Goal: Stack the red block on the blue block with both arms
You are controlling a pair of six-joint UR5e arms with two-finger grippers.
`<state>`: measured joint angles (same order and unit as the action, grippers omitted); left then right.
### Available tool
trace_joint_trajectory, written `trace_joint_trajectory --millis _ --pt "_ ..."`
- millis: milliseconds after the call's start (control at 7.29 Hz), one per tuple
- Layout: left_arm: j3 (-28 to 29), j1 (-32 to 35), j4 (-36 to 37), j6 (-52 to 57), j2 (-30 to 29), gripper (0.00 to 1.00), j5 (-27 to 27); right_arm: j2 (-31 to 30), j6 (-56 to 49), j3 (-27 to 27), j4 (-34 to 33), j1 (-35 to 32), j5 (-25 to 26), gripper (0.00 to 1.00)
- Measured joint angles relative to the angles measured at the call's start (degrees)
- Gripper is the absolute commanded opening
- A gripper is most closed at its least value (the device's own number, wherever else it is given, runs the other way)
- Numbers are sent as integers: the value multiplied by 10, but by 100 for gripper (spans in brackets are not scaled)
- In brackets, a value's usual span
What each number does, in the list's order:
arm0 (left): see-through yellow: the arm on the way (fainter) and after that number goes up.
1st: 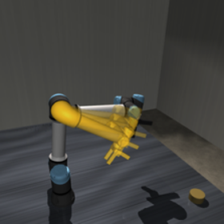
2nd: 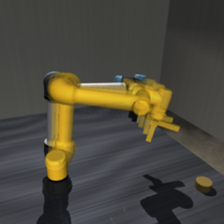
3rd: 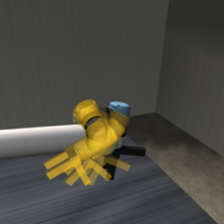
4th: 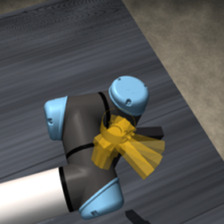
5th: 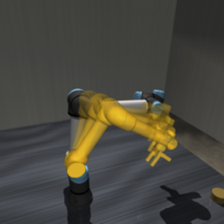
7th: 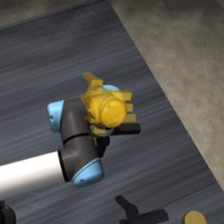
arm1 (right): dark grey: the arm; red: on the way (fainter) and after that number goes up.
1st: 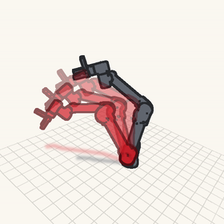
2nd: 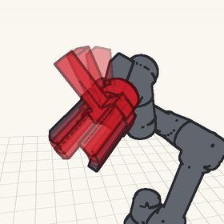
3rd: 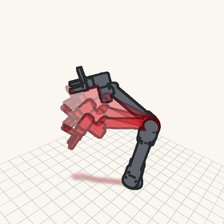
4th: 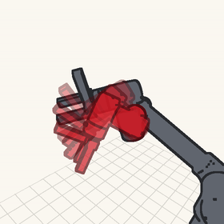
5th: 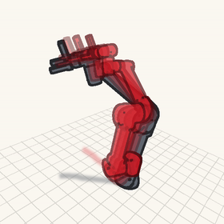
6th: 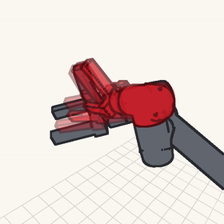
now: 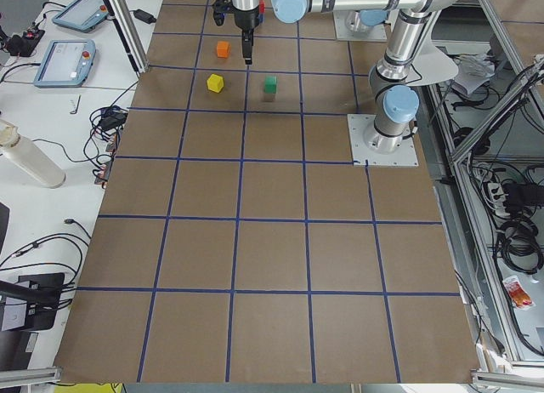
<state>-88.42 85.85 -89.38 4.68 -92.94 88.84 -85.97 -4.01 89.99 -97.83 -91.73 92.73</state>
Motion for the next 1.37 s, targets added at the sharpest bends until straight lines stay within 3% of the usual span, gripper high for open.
trace_joint_trajectory --millis 412,824,1373 --pt "2 7 0 -12 6 100 -1 -11 54 -11 13 -27 -9 100" --pt "-2 23 3 -15 9 100 0 7 61 -52 39 -22 -32 100" --pt "-5 26 14 -13 12 100 0 11 65 -58 50 -21 -38 100"
